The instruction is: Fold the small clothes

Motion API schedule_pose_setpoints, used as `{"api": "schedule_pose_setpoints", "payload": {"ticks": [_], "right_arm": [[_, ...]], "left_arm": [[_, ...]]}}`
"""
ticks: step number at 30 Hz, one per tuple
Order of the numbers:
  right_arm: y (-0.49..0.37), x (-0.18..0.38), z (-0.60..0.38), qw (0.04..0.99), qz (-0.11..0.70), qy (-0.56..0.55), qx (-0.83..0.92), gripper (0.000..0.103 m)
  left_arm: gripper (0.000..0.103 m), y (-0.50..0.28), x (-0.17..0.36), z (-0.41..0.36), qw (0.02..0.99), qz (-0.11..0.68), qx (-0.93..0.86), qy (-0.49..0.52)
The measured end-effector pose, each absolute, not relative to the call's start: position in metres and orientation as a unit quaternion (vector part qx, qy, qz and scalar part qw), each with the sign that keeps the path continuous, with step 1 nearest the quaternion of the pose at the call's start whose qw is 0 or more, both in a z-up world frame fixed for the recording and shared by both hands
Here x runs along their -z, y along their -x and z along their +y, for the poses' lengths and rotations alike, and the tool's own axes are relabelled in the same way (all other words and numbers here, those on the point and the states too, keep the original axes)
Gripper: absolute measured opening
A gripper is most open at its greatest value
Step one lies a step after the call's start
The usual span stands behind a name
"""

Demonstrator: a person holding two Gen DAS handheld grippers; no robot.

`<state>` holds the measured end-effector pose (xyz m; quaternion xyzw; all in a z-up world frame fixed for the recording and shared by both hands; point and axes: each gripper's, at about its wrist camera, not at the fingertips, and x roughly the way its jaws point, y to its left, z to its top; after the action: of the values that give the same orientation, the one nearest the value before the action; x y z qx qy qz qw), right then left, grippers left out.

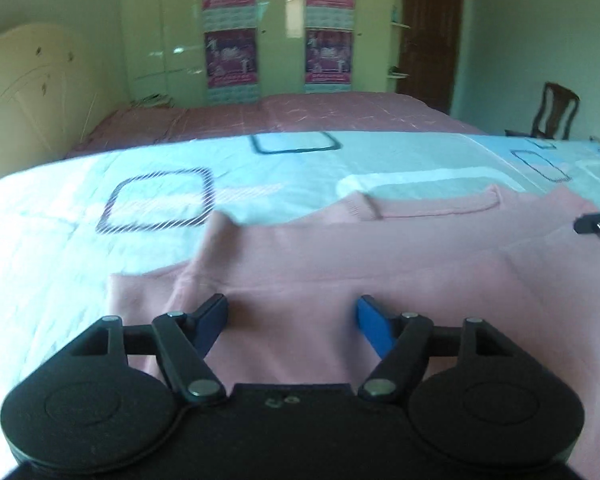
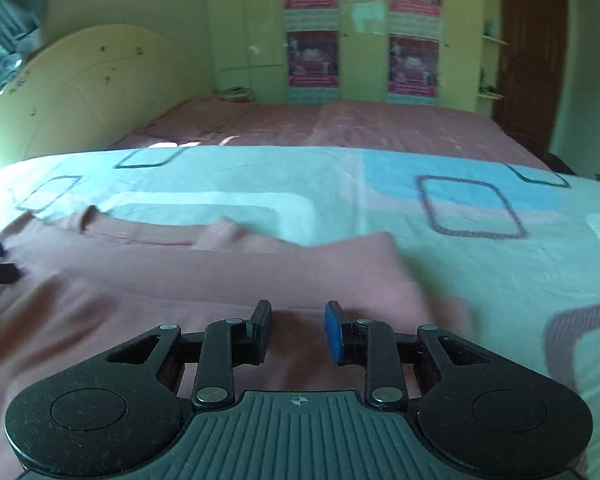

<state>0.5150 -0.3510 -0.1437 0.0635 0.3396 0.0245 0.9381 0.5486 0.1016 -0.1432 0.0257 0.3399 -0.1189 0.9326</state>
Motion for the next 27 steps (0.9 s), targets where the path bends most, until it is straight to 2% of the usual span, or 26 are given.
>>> {"api": "schedule_pose_setpoints", "payload": {"ticks": [2, 4, 9, 14, 17, 20, 24, 27], "right_arm": [[-0.513, 0.138, -0.360, 0.936, 0.342, -0.074, -0.022, 0.028], [-0.507, 0.125, -0.352, 0.941, 0.332, -0.062, -0.006, 0.028], [-0.460, 0.098, -0.300, 0.954, 0.279, -0.052, -0.099, 0.028], [-0.447, 0.127, -0.234, 0.935, 0.314, -0.005, -0.167, 0.028], [-0.449, 0.141, -0.218, 0.941, 0.304, 0.019, -0.144, 0.030], [-0.449, 0.128, -0.217, 0.943, 0.302, 0.017, -0.142, 0.031], [-0.430, 0.126, -0.225, 0.944, 0.298, 0.025, -0.141, 0.031], [-0.423, 0.139, -0.249, 0.943, 0.317, 0.006, -0.105, 0.031]], "left_arm": [[0.069, -0.549, 0.138, 0.116, 0.935, 0.335, 0.111, 0.005], [0.065, -0.543, 0.129, 0.110, 0.939, 0.331, 0.095, -0.007], [0.069, -0.492, 0.105, 0.051, 0.944, 0.283, 0.168, -0.017], [0.069, -0.474, 0.138, -0.012, 0.923, 0.329, 0.194, -0.039], [0.074, -0.469, 0.149, -0.024, 0.928, 0.323, 0.172, -0.070], [0.065, -0.460, 0.133, -0.016, 0.932, 0.310, 0.177, -0.060], [0.070, -0.446, 0.134, -0.008, 0.935, 0.299, 0.166, -0.095], [0.080, -0.443, 0.141, 0.018, 0.935, 0.312, 0.151, -0.069]]}}
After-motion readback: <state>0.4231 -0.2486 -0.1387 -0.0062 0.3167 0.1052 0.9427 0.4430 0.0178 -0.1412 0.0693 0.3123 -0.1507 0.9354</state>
